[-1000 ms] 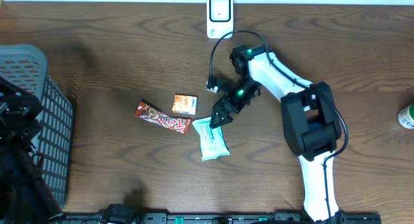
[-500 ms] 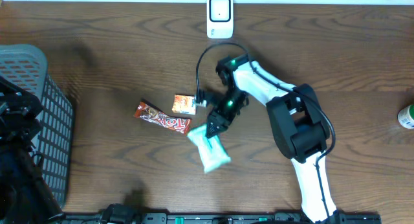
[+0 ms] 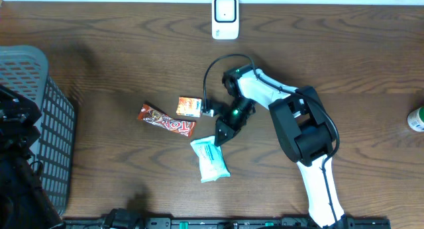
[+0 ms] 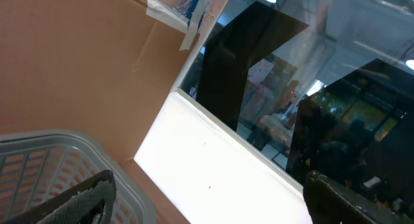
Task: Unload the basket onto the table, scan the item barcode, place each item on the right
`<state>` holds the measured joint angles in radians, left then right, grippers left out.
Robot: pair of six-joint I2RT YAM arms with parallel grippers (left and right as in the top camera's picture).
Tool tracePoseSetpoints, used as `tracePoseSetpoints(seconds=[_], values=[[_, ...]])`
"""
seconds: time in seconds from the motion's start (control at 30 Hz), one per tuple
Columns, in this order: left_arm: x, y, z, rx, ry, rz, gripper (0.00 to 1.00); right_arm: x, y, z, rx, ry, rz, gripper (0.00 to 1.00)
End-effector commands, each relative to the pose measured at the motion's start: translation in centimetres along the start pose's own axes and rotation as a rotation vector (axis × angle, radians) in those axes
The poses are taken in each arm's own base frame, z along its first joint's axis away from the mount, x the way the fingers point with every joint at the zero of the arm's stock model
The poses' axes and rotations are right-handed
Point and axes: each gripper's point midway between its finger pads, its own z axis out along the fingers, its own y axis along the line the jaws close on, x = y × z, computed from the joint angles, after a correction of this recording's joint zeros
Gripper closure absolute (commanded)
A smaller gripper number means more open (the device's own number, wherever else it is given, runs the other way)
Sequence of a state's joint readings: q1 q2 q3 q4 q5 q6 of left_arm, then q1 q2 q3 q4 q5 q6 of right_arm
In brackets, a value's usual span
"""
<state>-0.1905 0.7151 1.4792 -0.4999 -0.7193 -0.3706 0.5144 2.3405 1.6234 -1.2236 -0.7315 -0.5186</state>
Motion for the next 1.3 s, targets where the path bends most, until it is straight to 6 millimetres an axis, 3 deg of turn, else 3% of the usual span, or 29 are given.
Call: tracePoseSetpoints(seconds=[0.0,0.3,0.47,0.53,0.57,0.6,0.63,0.67,0.7,0.73,0.77,0.8,0.87,0.93,0.97,1.07,1.1,1.17,1.27], values=[[-0.1,0.2,-0.1,-0.001,-0.004,-0.01,0.07,-1.3,-0.4,-2.7,0.097,-0.046,0.068,0.99],[0.0,0.2,-0.1,-0.002,-0.001,-0.008,0.07,-2.3,-1.3,-11.5,0.424,-0.22,0.149,0.98],[0.1,0.1,-0.1,0.002,0.005,-0.006,0.07,-2.6,-0.1,-14.4,0.49,-0.299,0.126,0.98],[0.9,-0.8,-0.2,0.058,0.045,0.005,0.08,-2.5,-0.1,-14.7,0.505,-0.303,0.129,0.99],[1.4,-1.2,-0.2,0.084,0.067,0.012,0.08,-2.4,-0.2,-14.7,0.51,-0.3,0.131,0.89],[2.1,-1.6,-0.2,0.107,0.096,0.02,0.08,-2.4,-0.2,-14.6,0.509,-0.296,0.132,0.69],[3.5,-1.5,-0.2,0.107,0.154,0.027,0.08,-2.4,-0.3,-14.6,0.508,-0.296,0.133,0.46],[5.2,-0.9,-0.3,0.085,0.221,0.018,0.08,-2.4,-0.4,-14.6,0.509,-0.299,0.134,0.34],[7.7,0.0,-0.6,0.042,0.321,-0.009,0.09,-2.5,-0.4,-14.7,0.51,-0.303,0.132,0.34],[10.8,1.2,-1.2,-0.015,0.449,-0.035,0.29,-2.6,-0.5,-14.7,0.512,-0.307,0.129,0.45],[13.5,1.9,-1.8,-0.063,0.558,-0.055,0.69,-2.7,-0.5,-14.8,0.514,-0.311,0.127,0.64],[16.0,2.5,-2.5,-0.1,0.665,-0.061,0.92,-2.8,-0.5,-14.8,0.515,-0.315,0.125,0.76],[21.3,2.1,-3.9,-0.085,0.891,-0.025,0.93,-3.0,-0.9,-15.2,0.527,-0.327,0.125,0.87],[25.6,0.6,-5.2,0.022,1.074,0.006,0.93,-3.1,-1.6,-15.8,0.555,-0.348,0.138,0.86],[27.7,-0.5,-5.9,0.106,1.163,0.018,0.93,-3.2,-2.1,-16.1,0.564,-0.359,0.142,0.79],[32.9,-2.1,-7.6,0.25,1.35,-0.009,0.93,-3.5,-3.3,-16.4,0.568,-0.384,0.156,0.27],[34.5,-1.9,-8.0,0.256,1.394,-0.019,0.93,-3.4,-3.7,-16.3,0.565,-0.381,0.164,0.16],[37.2,-1.1,-8.5,0.253,1.452,-0.027,0.93,-3.4,-4.2,-15.8,0.539,-0.378,0.171,0.08],[40.6,-1.0,-9.6,0.324,1.526,-0.078,0.93,-4.4,-4.5,-14.4,0.443,-0.392,0.165,0.12]])
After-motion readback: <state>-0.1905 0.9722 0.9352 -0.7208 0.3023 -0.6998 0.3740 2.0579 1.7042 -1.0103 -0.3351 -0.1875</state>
